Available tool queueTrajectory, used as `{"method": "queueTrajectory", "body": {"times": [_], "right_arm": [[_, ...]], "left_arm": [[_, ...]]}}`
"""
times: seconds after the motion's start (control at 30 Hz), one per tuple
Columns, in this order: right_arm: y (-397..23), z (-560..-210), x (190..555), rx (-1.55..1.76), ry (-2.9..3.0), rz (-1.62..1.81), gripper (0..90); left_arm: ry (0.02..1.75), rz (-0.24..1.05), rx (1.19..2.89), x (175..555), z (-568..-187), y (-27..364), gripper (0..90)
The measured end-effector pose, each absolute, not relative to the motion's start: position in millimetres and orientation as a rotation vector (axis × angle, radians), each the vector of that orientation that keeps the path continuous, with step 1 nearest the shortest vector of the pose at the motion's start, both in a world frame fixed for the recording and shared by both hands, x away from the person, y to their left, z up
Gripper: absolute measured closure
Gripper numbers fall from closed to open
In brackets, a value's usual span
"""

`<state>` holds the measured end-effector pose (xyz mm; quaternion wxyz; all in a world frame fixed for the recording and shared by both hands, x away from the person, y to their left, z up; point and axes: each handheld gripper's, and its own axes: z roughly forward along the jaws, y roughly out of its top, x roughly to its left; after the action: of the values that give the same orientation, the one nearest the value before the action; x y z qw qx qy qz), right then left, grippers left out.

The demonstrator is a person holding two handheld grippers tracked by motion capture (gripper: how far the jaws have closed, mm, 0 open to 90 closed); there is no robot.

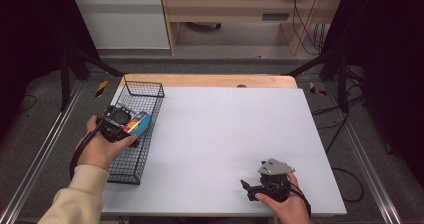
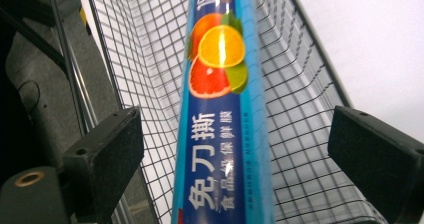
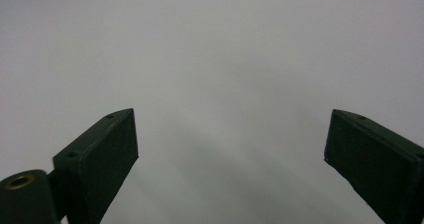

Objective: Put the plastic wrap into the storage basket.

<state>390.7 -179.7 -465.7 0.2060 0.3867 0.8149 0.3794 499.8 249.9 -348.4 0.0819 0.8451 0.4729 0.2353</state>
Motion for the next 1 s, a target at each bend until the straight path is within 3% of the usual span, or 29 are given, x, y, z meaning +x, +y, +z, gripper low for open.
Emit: {"method": "queueTrajectory", "body": {"times": [1.0], "right_arm": [[-182,-464,390,1.09,2.246,1.071,6.3]], "left_arm": [[1.058,0.708,2.541,467,-336,164,6.0]]}}
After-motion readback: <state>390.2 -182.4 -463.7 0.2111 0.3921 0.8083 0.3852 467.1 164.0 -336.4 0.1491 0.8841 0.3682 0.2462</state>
